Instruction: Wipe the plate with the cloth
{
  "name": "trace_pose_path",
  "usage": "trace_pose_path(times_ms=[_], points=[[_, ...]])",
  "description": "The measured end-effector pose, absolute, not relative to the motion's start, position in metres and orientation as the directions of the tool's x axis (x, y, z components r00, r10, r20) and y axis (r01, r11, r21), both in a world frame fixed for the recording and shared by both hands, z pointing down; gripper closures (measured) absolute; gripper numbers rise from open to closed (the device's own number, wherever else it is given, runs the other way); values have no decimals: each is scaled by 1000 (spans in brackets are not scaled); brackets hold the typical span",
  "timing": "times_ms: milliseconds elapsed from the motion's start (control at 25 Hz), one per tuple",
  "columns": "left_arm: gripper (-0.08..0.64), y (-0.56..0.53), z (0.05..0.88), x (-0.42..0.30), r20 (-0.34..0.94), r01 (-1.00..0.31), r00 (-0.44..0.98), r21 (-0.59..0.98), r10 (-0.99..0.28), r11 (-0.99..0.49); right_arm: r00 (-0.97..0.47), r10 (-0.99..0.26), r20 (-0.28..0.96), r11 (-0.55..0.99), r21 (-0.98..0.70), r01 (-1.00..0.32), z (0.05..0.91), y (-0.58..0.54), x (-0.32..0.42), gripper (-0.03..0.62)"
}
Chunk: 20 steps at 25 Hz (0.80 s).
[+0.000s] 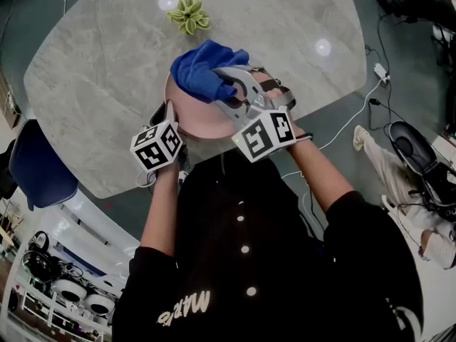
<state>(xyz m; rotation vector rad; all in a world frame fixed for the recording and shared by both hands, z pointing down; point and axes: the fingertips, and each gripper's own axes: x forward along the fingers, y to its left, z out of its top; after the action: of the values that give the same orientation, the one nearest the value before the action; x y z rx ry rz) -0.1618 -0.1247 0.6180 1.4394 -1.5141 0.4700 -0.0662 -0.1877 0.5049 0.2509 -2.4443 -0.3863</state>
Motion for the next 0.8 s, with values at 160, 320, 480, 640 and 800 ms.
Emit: trace_pose_path(times_ms=[160, 320, 480, 640, 800], points=[[528, -126, 619, -162, 828, -919, 146, 316, -542, 235, -767, -231, 598, 943, 332, -25, 510, -180, -74, 442], [526, -125, 618, -162, 830, -922, 139, 307, -540, 235, -715, -193, 672, 950, 311, 37, 523, -175, -74, 442], [526, -126, 619, -162, 832, -927, 128, 294, -541, 233, -634, -156, 758, 961, 265, 80, 538, -173, -76, 442], [526, -125, 618, -162, 834, -930, 116, 282, -540, 234, -561, -111, 821, 978, 190, 86, 552, -171, -78, 442], [526, -125, 617, -161, 835, -934, 116, 276, -538, 228, -509, -70, 858, 986, 137, 97, 563, -168, -80, 442]])
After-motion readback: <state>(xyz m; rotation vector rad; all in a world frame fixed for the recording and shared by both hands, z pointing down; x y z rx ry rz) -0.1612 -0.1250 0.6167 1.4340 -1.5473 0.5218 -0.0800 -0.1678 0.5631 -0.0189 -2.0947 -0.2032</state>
